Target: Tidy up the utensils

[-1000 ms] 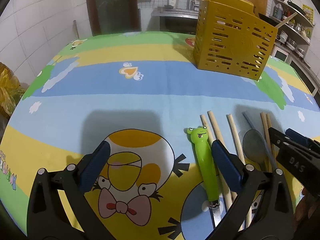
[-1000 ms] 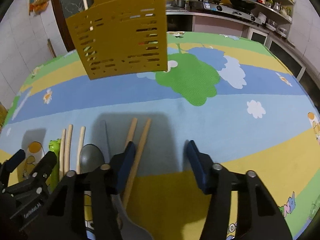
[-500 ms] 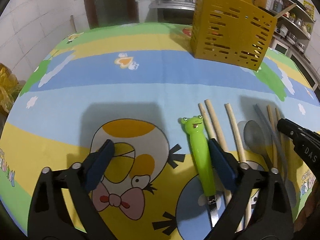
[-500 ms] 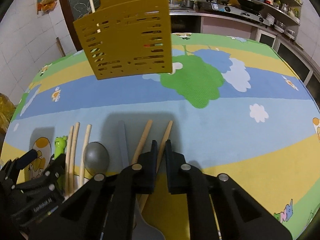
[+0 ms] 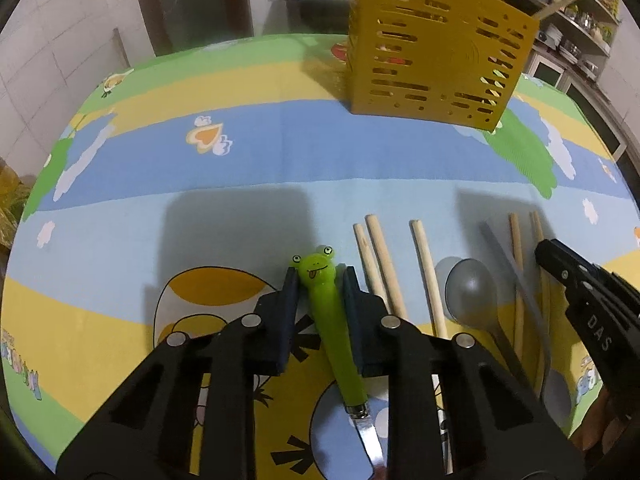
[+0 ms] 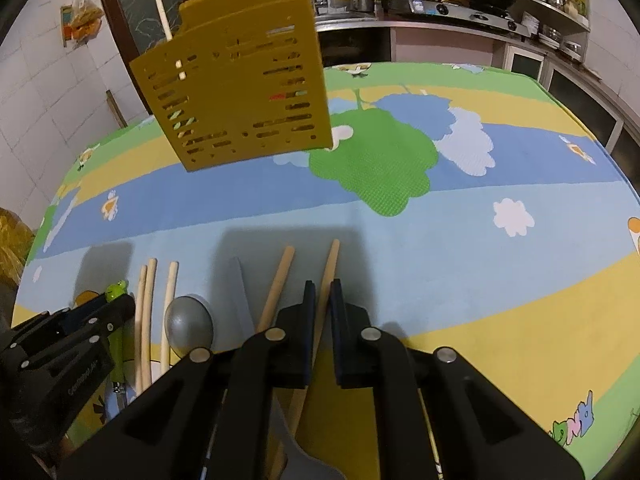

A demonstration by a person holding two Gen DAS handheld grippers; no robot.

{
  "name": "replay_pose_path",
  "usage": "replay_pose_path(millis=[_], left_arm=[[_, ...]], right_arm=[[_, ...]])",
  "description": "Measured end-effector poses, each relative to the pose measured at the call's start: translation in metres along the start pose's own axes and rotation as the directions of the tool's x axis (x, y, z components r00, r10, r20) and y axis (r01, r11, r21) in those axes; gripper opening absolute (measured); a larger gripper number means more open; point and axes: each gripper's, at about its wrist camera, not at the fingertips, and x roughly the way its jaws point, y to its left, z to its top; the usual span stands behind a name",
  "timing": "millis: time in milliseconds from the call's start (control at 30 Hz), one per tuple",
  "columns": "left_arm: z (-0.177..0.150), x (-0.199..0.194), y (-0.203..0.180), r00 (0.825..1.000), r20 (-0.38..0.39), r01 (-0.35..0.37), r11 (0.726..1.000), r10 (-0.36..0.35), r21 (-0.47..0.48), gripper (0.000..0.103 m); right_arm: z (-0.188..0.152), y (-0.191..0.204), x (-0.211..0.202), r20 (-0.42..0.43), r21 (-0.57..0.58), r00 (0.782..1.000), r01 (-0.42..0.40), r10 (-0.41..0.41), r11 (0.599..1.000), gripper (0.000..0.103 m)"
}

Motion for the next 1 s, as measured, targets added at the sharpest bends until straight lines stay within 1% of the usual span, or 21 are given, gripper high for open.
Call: replay_pose_path(millis=[100,200,267,333,400,500,600,700,767,900,1000], left_arm=[[0.001,-0.003,0.004,1.0,0.01,0.022,1.0,-0.022,-0.018,0.02],[0.002,-0.014,0.01,0.998,0.05,0.049,0.998,-0.047,-0.041,0.019],[0.003,-0.027,0.011,0.994,0.097,0.059,0.997,-0.054,-0.047,0.018],[0.003,-0.042,0.012,0.986,0.155,0.063,0.997,-0.055,-0.047,0.018],[0.002,-0.058,0.012,0.975,0.217,0.061,0.997,-0.051,-0.04,0.018],[0.001,-0.077,0.012,0.958,0.285,0.05,0.998,-0.039,-0.029,0.018],[-0.003,-0.097,0.015,0.93,0.367,0.038,0.999,-0.022,-0.035,0.018],[-0.008,-0.11,0.017,0.904,0.427,0.025,0.999,-0.006,-0.039,0.018],[-0.011,-0.115,0.02,0.895,0.446,0.025,0.999,-0.004,-0.041,0.018],[-0.019,-0.123,0.026,0.882,0.471,0.032,0.998,-0.004,-0.053,0.018],[-0.023,-0.128,0.03,0.877,0.481,0.04,0.997,-0.006,-0.061,0.018]], right_arm=[[0.002,-0.004,-0.012,0.039,0.011,0.999,-0.009,0.009,1.0,0.007],[0.006,-0.008,-0.031,0.104,0.011,0.995,-0.006,0.004,1.0,0.007],[0.009,-0.01,-0.043,0.146,0.011,0.989,-0.002,0.001,1.0,0.007],[0.011,-0.011,-0.057,0.195,0.015,0.981,-0.001,-0.002,1.0,0.006],[0.012,-0.013,-0.07,0.247,0.018,0.969,0.002,-0.007,1.0,0.006],[0.014,-0.014,-0.087,0.316,0.017,0.949,0.003,-0.008,1.0,0.006],[0.014,-0.016,-0.103,0.382,0.014,0.924,0.008,-0.013,1.0,0.006],[0.012,-0.018,-0.115,0.427,0.016,0.904,0.0,-0.007,1.0,0.006],[0.01,-0.019,-0.122,0.453,0.015,0.892,-0.01,0.002,1.0,0.006],[0.002,-0.018,-0.132,0.496,-0.004,0.868,-0.008,0.009,1.0,0.006],[-0.004,-0.017,-0.138,0.514,-0.016,0.858,-0.01,0.017,1.0,0.006]])
